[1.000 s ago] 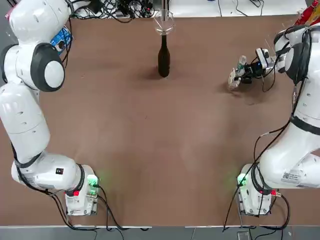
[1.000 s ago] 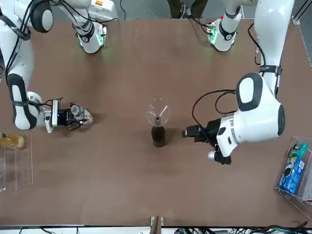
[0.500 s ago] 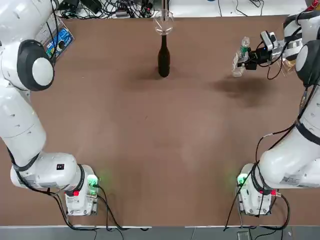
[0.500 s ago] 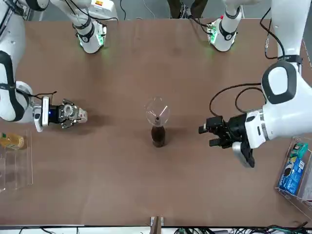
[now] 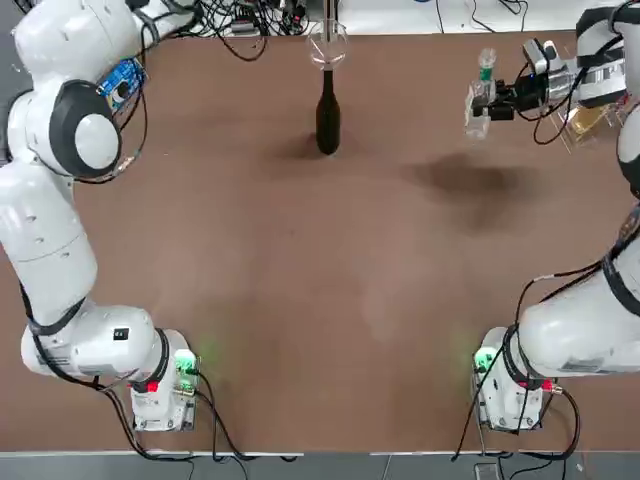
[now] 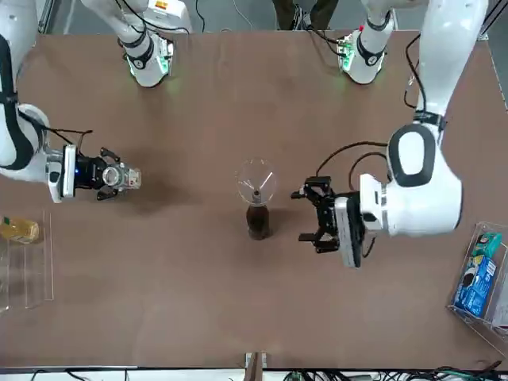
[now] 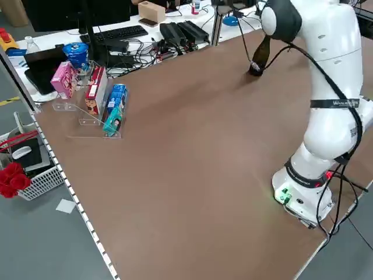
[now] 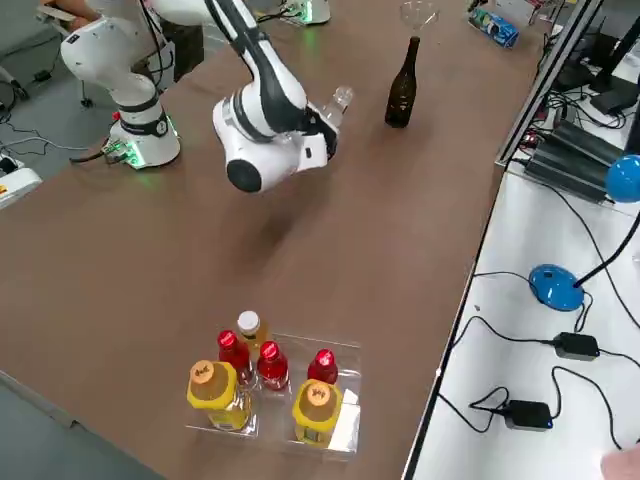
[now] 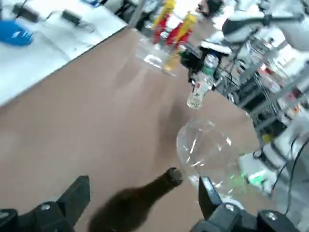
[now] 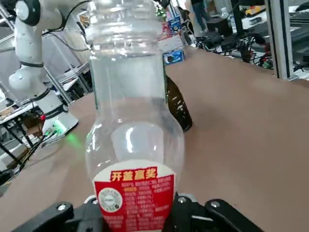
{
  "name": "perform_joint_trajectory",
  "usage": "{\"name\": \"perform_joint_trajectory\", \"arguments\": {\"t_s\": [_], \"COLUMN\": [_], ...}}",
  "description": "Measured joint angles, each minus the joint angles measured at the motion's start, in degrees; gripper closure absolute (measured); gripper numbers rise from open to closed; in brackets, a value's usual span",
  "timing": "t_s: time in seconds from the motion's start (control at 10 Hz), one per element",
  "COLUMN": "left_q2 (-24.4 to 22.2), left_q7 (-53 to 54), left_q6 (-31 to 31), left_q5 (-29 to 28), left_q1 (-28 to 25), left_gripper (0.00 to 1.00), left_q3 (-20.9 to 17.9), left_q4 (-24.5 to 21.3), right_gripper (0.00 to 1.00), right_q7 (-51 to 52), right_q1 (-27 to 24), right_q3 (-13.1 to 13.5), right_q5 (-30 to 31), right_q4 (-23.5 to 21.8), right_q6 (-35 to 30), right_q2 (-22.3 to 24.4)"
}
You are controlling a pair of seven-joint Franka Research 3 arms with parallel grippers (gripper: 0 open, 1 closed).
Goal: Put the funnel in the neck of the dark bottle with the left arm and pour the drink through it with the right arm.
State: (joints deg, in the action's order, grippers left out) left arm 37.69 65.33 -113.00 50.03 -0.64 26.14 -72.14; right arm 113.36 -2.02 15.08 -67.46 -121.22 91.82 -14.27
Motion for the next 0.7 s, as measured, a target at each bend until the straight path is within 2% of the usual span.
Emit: {"name": "perform_joint_trajectory", "arguments": {"t_s": [0.2, 0.4, 0.7], "left_q2": [3.10, 4.52, 4.73], "left_q7": [20.11, 32.00, 50.88], "left_q6": [0.07, 0.53, 0.87], "left_q5": [4.13, 6.54, 10.65], "left_q1": [-0.40, -0.34, -0.30], "left_gripper": [0.01, 0.01, 0.01], "left_q3": [0.89, 1.60, 1.76], "left_q4": [-0.07, -0.86, -5.29], "right_gripper": [0.61, 0.61, 0.61], "right_q7": [-8.58, -19.60, -36.28], "right_q1": [0.21, 0.31, 0.41], "right_q3": [-3.13, -7.93, -15.10], "right_q5": [0.20, 1.23, 4.27], "right_q4": [-0.16, -0.25, -0.70], "right_q6": [3.59, 8.52, 15.21], "right_q2": [5.04, 11.26, 19.13]}}
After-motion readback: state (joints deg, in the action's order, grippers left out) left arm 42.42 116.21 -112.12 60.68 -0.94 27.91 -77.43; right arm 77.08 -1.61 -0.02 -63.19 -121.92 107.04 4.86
